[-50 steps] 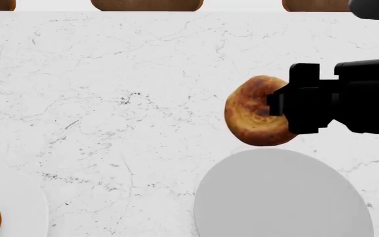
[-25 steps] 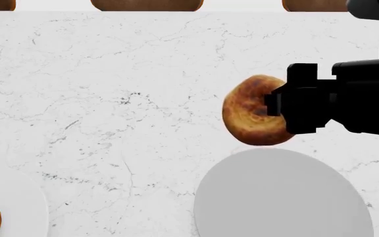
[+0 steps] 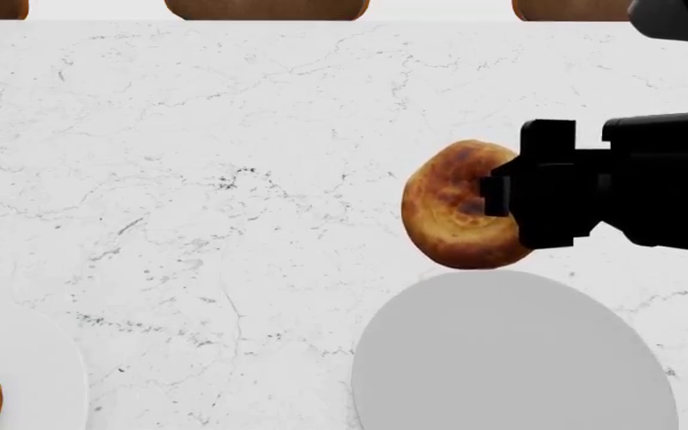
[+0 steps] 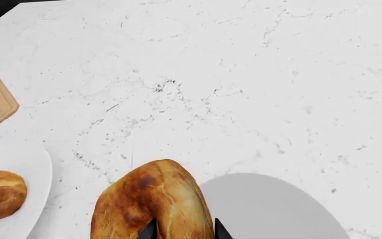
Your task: Place all breads on the cutting board.
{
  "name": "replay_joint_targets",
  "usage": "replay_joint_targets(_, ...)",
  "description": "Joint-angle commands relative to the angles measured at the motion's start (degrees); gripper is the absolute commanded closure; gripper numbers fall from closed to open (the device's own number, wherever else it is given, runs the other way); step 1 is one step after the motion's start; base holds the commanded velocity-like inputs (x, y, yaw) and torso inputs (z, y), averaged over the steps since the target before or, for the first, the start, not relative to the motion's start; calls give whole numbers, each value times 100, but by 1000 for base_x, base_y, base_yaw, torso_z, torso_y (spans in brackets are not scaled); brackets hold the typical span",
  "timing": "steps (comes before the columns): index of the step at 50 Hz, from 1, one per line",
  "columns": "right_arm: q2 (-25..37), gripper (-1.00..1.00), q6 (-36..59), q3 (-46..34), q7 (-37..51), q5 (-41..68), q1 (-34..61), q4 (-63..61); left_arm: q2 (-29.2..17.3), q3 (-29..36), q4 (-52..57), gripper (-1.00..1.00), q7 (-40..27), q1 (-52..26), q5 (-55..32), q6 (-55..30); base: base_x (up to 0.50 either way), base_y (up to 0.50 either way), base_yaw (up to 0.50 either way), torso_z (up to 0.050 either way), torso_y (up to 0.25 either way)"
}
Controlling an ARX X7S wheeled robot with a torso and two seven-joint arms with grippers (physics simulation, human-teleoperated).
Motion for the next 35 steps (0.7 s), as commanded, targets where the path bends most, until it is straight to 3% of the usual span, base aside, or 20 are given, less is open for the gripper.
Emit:
replay_joint_targets(1,30,100,-8,-1,-79,-31,-4,-37,42,83,-70,-100,300,174,459,58,0,0,0,0,0)
replay_joint_targets(18,24,100,-33,-69,-71,34,-18,-115,82,182,-184,-100,954,451,1178,242,0,0,0,0,0)
replay_joint_targets(35,-14,100,-56,-154,-52,58,35,-83,-13,319,-105,-100,1001,808,1221,494,0,0,0,0,0)
